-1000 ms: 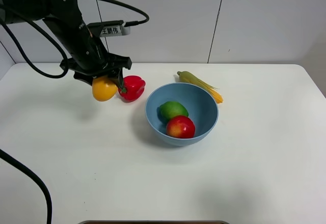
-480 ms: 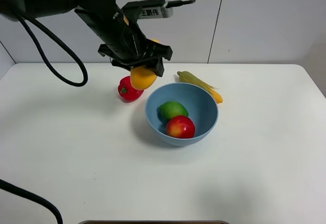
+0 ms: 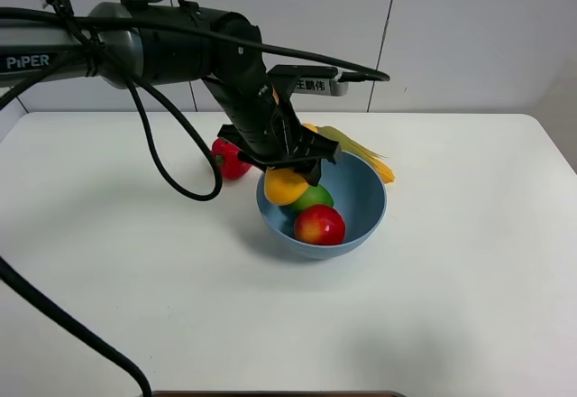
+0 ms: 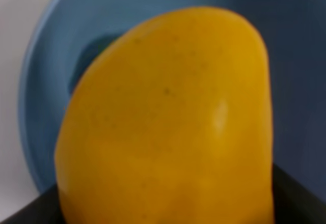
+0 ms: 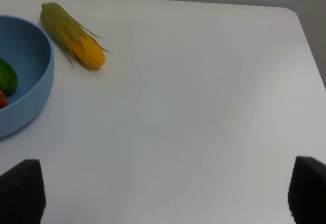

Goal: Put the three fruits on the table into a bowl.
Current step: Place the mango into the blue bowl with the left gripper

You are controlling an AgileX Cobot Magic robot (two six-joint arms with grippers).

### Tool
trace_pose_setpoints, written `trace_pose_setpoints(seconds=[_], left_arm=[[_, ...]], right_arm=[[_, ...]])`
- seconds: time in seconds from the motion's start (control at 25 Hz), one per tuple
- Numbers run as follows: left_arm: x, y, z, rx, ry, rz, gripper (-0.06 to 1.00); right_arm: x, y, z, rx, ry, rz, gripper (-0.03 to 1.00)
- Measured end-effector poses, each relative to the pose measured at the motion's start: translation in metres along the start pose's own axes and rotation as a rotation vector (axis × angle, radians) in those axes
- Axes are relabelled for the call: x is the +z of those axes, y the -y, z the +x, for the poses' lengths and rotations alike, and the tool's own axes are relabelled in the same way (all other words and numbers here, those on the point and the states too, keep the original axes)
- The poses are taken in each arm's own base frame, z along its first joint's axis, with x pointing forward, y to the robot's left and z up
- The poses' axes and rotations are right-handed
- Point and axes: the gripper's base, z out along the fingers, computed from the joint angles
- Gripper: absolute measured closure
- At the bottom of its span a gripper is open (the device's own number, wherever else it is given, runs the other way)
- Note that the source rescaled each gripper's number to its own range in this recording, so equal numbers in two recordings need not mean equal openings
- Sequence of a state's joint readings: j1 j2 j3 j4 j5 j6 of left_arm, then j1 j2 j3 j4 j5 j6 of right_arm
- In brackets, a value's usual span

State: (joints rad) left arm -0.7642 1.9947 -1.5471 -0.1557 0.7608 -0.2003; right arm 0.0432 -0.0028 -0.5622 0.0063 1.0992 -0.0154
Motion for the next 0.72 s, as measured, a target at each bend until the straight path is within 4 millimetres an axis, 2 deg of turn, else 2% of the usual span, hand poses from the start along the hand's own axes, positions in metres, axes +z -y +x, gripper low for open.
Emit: trace_pose_setpoints(seconds=[0.32,0.4,0.48,0.56,0.72], left_arm=[[0.013,-0.002,0.001,0.000,-0.009,-0.001,0.94],[0.014,-0.002,0.000,0.003,-0.001,0.000,0.89],[0.015,-0.002,-0.001,0.009,0.011,0.002,0.74],[0.015,-0.002,-0.001,0.013,0.017,0.003,0.52],[0.015,-0.002,-0.001,0.014,0.016,0.003,0.18]], right_arm=[[0.000,0.000,0.000,0.000,0.000,0.000,0.13],[0.000,0.000,0.000,0.000,0.000,0.000,0.13],[0.000,0.000,0.000,0.000,0.000,0.000,0.13],[0.000,0.000,0.000,0.000,0.000,0.000,0.13],[0.000,0.000,0.000,0.000,0.000,0.000,0.13]])
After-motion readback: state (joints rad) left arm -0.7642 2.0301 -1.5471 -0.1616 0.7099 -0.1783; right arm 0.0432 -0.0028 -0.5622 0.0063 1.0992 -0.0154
